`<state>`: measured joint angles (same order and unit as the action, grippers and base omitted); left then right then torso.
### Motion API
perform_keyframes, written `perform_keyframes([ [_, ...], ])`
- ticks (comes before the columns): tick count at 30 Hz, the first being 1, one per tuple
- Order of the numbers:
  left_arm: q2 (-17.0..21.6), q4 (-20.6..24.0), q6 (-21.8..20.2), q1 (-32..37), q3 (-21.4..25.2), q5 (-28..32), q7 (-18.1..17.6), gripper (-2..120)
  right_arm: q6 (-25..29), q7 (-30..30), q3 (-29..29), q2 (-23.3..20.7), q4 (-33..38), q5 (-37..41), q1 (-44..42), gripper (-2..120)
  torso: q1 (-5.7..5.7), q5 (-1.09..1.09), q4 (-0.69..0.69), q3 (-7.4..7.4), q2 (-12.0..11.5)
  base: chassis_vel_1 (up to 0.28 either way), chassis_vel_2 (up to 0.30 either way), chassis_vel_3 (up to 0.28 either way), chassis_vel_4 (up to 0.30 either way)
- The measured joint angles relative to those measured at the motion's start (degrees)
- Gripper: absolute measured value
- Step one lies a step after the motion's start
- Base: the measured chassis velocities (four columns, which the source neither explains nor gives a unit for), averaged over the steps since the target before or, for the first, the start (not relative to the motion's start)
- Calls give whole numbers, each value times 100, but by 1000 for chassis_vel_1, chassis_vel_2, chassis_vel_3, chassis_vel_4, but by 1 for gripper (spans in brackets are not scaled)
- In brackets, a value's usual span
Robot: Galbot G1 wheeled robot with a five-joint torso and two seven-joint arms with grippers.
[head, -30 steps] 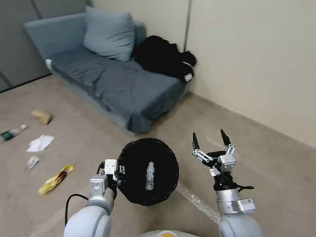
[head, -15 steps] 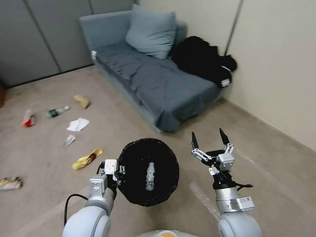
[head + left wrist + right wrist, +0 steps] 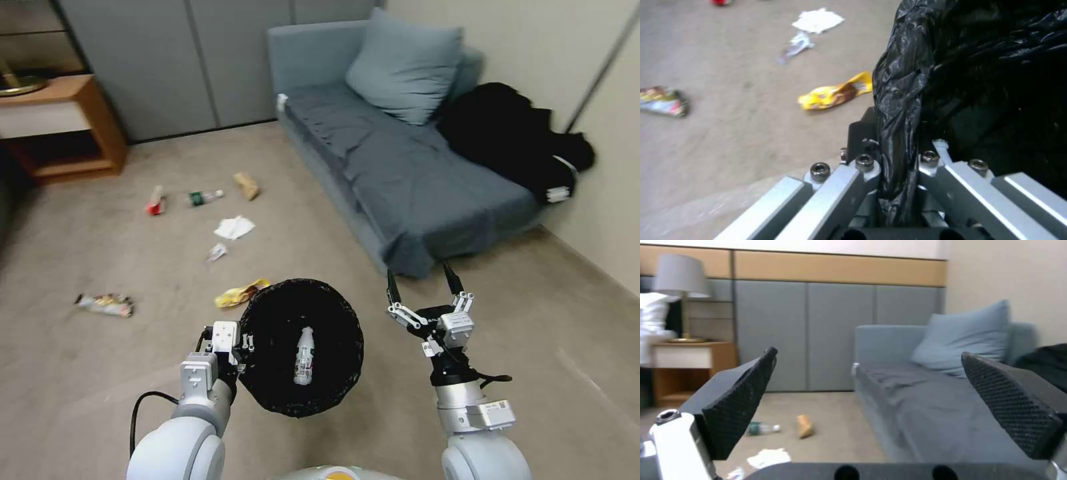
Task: Pick up the trash bin, then pick up the garbage from the floor and place it into the trash bin.
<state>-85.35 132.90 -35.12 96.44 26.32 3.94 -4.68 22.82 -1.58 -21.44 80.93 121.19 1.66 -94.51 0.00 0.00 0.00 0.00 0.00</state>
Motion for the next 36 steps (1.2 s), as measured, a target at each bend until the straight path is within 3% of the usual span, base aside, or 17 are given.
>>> perform_keyframes([
  [36, -36, -16, 76, -13, -2, -16, -2, 1, -9, 17, 23, 2, 12, 24, 6, 100, 0, 0, -1, 0, 0, 108, 112, 107, 105],
])
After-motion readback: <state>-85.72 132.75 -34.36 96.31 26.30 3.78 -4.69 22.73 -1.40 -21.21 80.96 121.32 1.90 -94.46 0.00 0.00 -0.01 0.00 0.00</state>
